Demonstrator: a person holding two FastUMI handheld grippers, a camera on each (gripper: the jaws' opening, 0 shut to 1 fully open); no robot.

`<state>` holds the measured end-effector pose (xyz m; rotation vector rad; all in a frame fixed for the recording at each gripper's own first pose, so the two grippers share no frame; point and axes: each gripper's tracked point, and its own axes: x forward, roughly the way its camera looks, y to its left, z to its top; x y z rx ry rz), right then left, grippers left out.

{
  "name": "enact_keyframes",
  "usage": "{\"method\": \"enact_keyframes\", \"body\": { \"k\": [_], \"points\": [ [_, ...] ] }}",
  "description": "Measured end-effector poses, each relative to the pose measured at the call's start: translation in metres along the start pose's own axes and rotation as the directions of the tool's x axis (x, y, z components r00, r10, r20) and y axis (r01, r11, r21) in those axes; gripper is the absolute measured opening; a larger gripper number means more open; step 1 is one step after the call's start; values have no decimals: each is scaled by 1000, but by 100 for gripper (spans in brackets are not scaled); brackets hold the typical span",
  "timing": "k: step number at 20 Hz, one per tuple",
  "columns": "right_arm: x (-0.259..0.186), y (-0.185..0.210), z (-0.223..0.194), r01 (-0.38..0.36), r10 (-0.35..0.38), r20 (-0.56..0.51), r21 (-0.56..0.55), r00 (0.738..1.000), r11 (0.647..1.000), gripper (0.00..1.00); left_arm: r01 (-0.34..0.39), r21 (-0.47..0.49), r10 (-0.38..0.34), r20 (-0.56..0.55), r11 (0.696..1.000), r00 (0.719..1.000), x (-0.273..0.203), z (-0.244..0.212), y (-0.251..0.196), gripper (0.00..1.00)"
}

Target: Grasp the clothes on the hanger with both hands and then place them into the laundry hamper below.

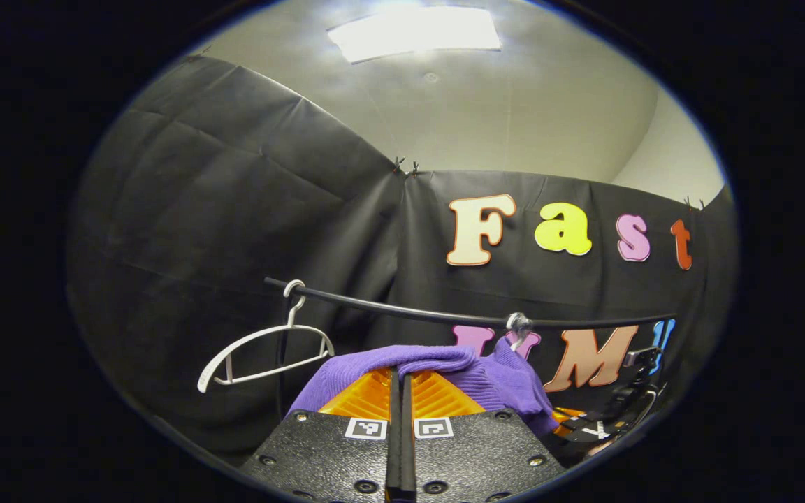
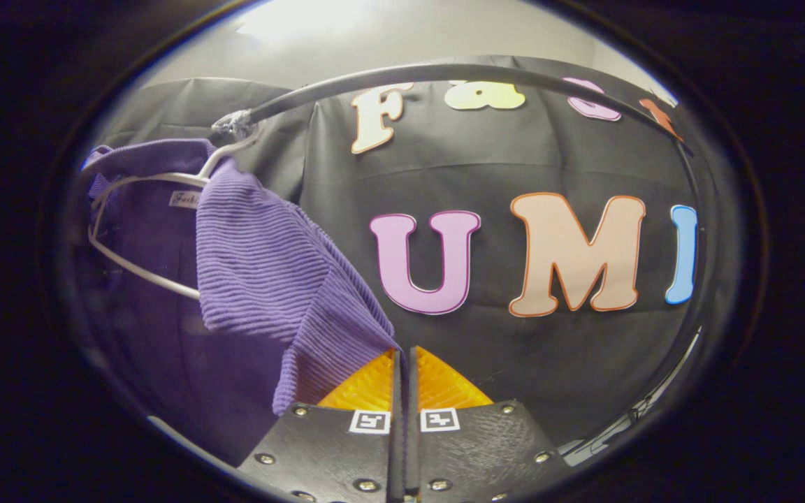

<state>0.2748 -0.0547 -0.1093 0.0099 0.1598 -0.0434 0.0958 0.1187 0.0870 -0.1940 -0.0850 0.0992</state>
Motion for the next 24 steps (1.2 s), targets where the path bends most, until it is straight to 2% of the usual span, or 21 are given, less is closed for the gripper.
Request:
{"method": "enact_keyframes", "body": {
  "k": [1,5,7,11,12,14,17,21,22,23,24],
  "points": [
    [2,0,-1,2,-2,-1,-8,1000,1000,2,-18,16,18,5,1000,1000,2,2,7,0],
    [11,-3,3,9,-9,2,-15,1000,1000,2,-61,40,60,33,997,998,11,15,28,2],
    [16,-9,12,17,-17,17,-11,1000,1000,0,-76,62,73,46,995,996,15,16,35,0],
    [8,5,25,-66,61,47,98,997,993,0,-74,94,69,57,993,996,28,18,32,0],
    [1,7,25,-73,68,46,107,997,992,3,-75,104,69,61,992,996,29,18,33,0],
    [-6,16,18,-100,96,41,114,995,988,2,-77,122,69,66,990,995,33,20,33,2],
    [-19,41,-4,-165,166,0,122,986,979,8,-72,136,63,69,988,996,38,21,31,0],
    [-31,76,-33,-241,250,-38,160,967,957,60,-72,142,63,73,987,995,40,21,34,0],
    [-30,81,-40,-247,258,-53,155,965,956,70,-72,141,62,71,987,996,41,20,35,0],
    [-26,87,-50,-254,266,-70,149,961,956,70,-73,140,63,71,987,995,41,20,36,0],
    [-20,90,-59,-258,271,-90,140,958,956,65,-73,140,63,70,988,996,41,20,36,0]
  ]
}}
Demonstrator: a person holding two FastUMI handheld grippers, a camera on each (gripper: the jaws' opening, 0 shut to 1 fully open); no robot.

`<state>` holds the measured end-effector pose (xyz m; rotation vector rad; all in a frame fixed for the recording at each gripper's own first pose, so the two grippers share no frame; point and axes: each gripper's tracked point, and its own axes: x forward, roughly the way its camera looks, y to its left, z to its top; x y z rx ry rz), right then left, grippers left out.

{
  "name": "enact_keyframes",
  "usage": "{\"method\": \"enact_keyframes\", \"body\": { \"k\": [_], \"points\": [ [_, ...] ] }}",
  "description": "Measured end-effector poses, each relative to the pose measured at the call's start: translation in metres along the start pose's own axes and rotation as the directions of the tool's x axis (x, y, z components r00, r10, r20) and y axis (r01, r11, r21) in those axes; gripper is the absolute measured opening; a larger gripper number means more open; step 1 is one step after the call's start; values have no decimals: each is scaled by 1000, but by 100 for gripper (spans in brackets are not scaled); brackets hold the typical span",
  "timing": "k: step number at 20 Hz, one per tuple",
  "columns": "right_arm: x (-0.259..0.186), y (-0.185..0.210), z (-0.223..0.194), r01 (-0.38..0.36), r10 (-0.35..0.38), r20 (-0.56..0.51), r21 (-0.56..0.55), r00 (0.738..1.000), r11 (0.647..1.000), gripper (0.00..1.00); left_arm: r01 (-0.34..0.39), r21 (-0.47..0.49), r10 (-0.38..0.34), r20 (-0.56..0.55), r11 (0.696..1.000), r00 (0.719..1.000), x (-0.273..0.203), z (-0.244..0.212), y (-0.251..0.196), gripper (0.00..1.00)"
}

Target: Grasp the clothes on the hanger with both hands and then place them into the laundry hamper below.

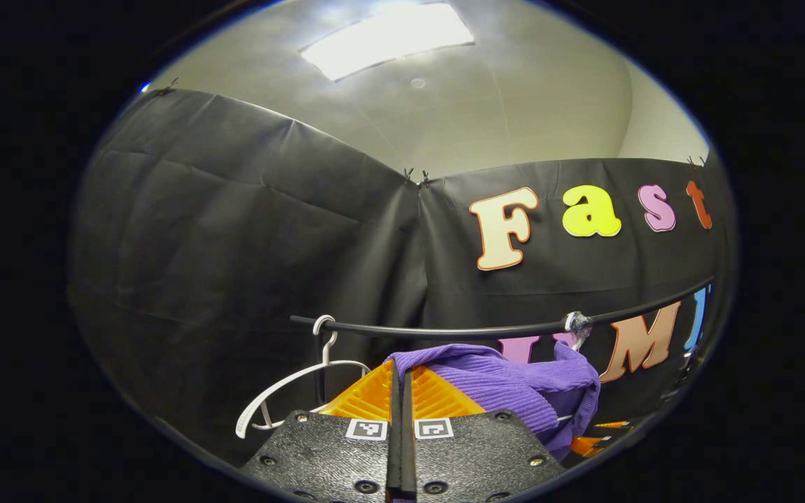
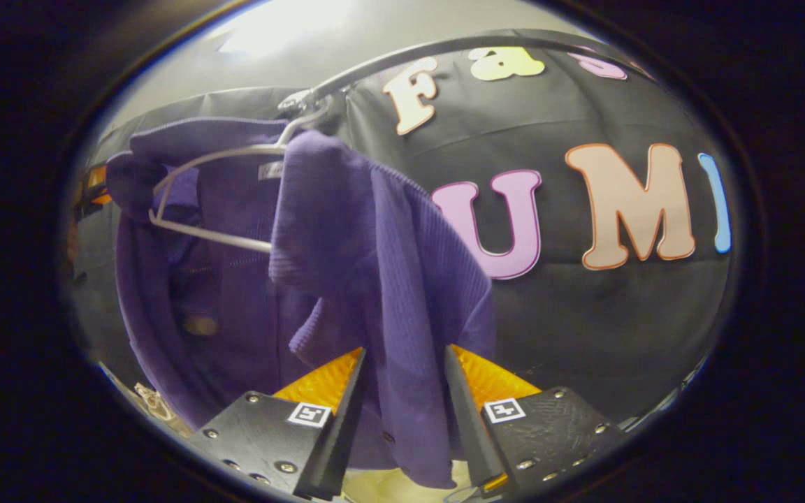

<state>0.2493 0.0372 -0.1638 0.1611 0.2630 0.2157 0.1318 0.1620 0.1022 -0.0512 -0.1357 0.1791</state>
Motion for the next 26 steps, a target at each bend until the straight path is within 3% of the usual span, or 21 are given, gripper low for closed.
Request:
{"method": "enact_keyframes", "body": {
  "k": [1,2,5,10,13,20,26],
  "points": [
    [9,0,-9,0,0,-17,-4,1000,1000,60,-1,0,1,3,1000,1000,1,0,1,0],
    [19,-1,-17,0,0,-37,3,999,1000,65,-1,1,1,4,1000,1000,1,1,1,0],
    [37,0,-35,-2,5,-88,41,996,999,60,-4,8,4,5,1000,1000,3,1,2,0],
    [44,-8,-37,38,-31,-123,54,992,998,6,-14,18,14,12,1000,1000,10,2,9,0],
    [37,-18,-29,74,-69,-123,35,990,997,6,-15,8,15,17,1000,1000,16,3,11,0],
    [13,-61,42,200,-202,35,46,979,979,6,3,-33,-3,23,999,1000,29,7,16,0],
    [13,-58,35,177,-178,19,36,984,984,6,16,-32,-15,17,999,1000,33,4,16,0]
  ]
}}
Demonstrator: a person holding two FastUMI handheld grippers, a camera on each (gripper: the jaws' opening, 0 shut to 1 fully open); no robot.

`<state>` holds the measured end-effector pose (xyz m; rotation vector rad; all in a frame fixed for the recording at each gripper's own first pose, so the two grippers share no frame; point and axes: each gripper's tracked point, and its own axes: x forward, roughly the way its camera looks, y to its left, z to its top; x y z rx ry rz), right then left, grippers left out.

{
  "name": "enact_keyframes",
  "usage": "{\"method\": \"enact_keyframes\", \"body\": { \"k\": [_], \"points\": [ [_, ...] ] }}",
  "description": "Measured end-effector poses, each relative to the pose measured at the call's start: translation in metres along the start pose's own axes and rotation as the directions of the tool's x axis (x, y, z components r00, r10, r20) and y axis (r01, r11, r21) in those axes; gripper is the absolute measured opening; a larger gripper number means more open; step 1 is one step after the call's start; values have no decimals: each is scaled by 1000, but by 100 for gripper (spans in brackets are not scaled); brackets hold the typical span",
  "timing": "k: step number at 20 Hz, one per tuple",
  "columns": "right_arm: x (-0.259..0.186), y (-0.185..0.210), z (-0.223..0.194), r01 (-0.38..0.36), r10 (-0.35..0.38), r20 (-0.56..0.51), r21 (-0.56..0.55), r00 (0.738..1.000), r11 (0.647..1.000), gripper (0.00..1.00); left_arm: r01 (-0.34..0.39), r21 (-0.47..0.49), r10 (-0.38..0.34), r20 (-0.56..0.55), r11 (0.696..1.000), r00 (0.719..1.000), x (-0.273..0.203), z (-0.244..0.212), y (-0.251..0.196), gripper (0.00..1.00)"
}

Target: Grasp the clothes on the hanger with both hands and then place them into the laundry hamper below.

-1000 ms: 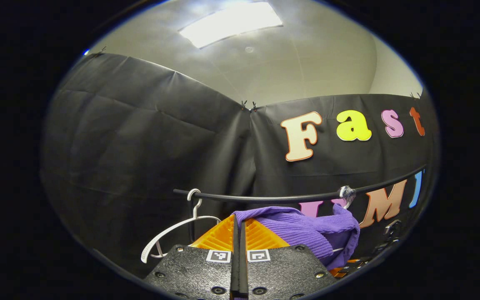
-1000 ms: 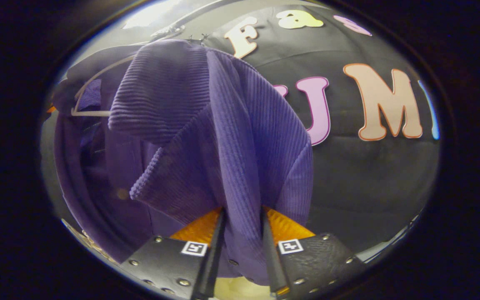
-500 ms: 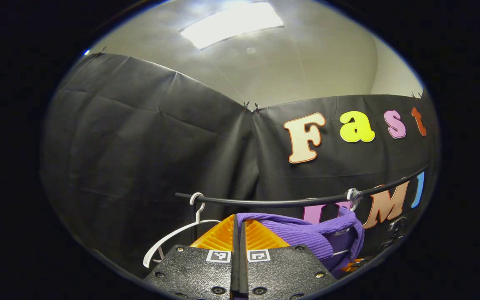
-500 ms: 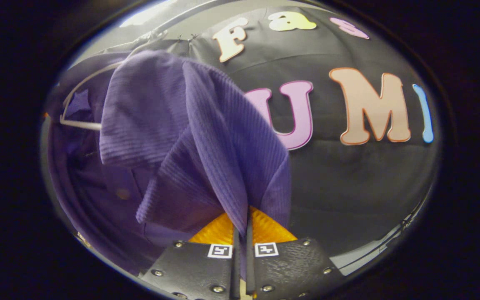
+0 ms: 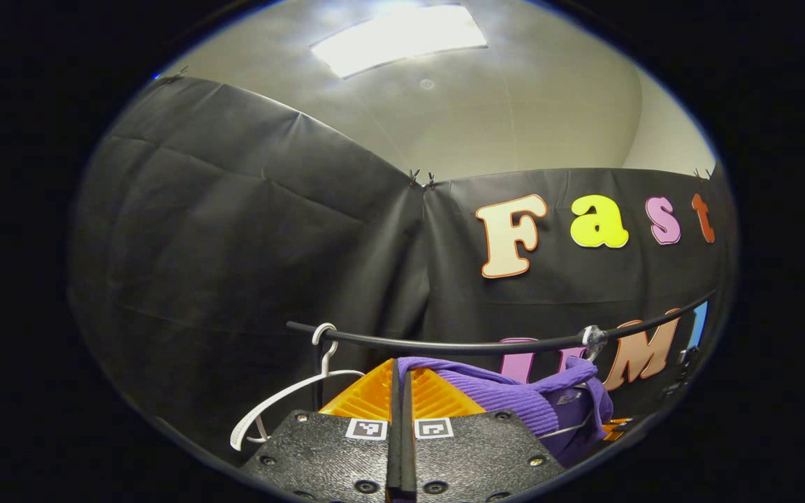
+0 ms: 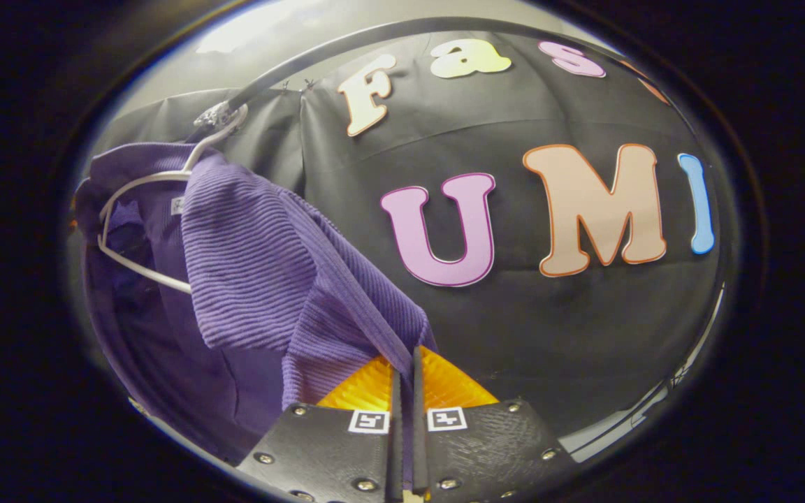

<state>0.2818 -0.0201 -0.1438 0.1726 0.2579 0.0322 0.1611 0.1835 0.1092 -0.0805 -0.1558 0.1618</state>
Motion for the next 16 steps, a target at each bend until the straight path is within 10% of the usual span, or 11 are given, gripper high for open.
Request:
{"method": "enact_keyframes", "body": {
  "k": [7,16],
  "points": [
    [-13,37,-18,-81,82,-25,45,996,996,8,15,39,-15,2,999,1000,-1,0,-5,0],
    [-41,75,-38,-142,142,-38,16,989,990,100,44,26,-44,-10,999,999,-4,-4,-5,0]
  ]
}}
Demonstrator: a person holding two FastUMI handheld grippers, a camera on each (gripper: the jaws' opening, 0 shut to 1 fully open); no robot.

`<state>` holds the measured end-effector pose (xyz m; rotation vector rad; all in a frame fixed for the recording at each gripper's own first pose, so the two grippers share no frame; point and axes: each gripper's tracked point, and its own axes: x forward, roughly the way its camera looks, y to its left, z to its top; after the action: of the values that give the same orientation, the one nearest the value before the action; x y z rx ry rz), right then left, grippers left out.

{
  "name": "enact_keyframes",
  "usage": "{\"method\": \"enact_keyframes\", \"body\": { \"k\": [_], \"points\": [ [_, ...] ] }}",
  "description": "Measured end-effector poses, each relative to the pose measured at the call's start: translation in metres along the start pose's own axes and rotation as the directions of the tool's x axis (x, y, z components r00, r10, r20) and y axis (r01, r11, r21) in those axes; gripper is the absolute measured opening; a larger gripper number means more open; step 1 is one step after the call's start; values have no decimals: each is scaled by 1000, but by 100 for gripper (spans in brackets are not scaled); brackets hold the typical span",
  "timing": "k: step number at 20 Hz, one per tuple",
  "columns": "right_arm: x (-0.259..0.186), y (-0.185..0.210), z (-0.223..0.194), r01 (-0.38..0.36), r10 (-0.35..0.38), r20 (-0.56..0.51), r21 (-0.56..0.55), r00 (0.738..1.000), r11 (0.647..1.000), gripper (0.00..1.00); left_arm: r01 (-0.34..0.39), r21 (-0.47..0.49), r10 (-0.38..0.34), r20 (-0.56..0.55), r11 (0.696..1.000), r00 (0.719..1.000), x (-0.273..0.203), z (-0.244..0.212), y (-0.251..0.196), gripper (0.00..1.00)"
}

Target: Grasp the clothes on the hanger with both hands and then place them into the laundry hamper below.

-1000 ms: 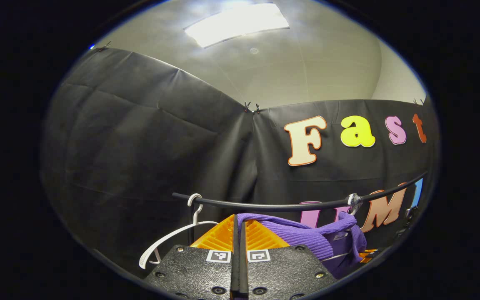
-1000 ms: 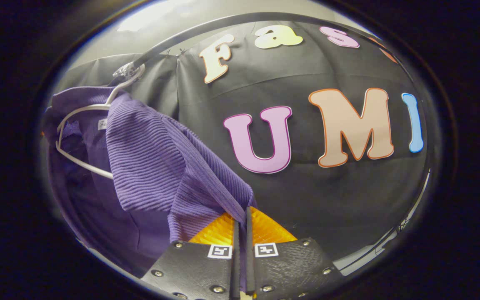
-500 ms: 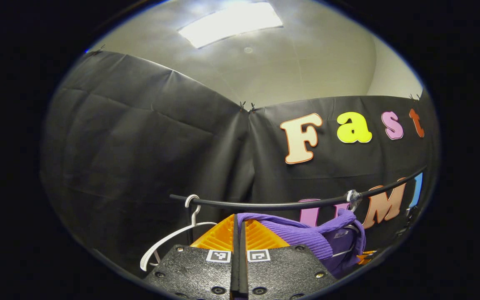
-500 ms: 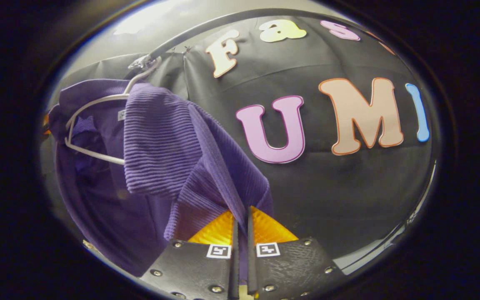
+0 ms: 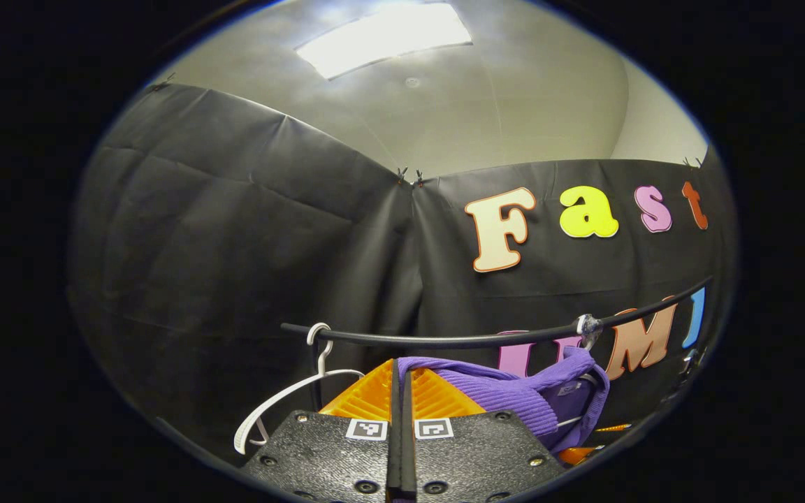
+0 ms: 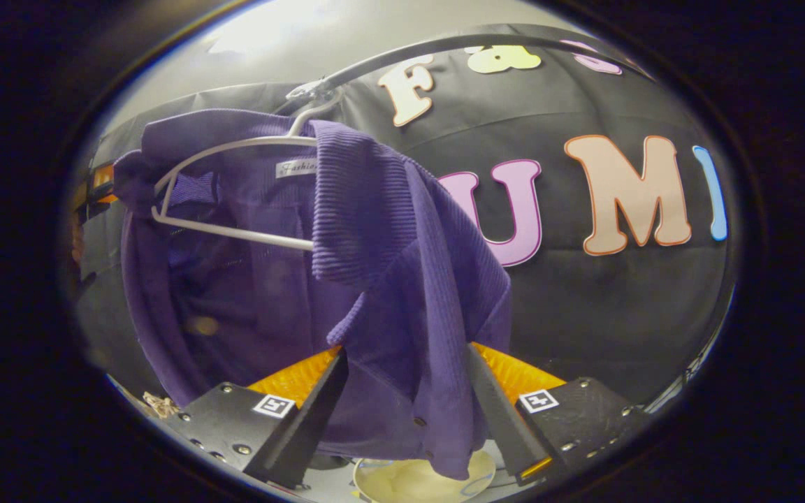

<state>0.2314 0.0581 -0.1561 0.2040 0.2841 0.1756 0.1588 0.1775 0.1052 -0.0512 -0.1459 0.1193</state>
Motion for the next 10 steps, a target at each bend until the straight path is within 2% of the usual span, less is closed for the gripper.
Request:
{"method": "enact_keyframes", "body": {
  "k": [1,2,3,4,5,10],
  "points": [
    [1,0,-4,7,-7,-1,4,1000,1000,97,4,-2,-4,-2,1000,1000,0,0,1,0],
    [3,1,-7,16,-16,-1,12,1000,1000,100,8,-7,-8,-5,1000,1000,0,-1,1,0],
    [7,1,-9,29,-29,0,16,1000,999,96,11,-11,-11,-7,1000,1000,-1,-2,1,0],
    [11,-1,-11,53,-53,5,17,999,998,100,14,-15,-14,-9,1000,1000,-1,-3,0,0],
    [15,-6,-11,86,-86,15,21,996,996,96,16,-16,-17,-11,1000,1000,-1,-3,1,0],
    [34,-23,-9,197,-199,48,39,979,980,100,34,-30,-34,-16,999,999,-1,-4,1,0]
  ]
}}
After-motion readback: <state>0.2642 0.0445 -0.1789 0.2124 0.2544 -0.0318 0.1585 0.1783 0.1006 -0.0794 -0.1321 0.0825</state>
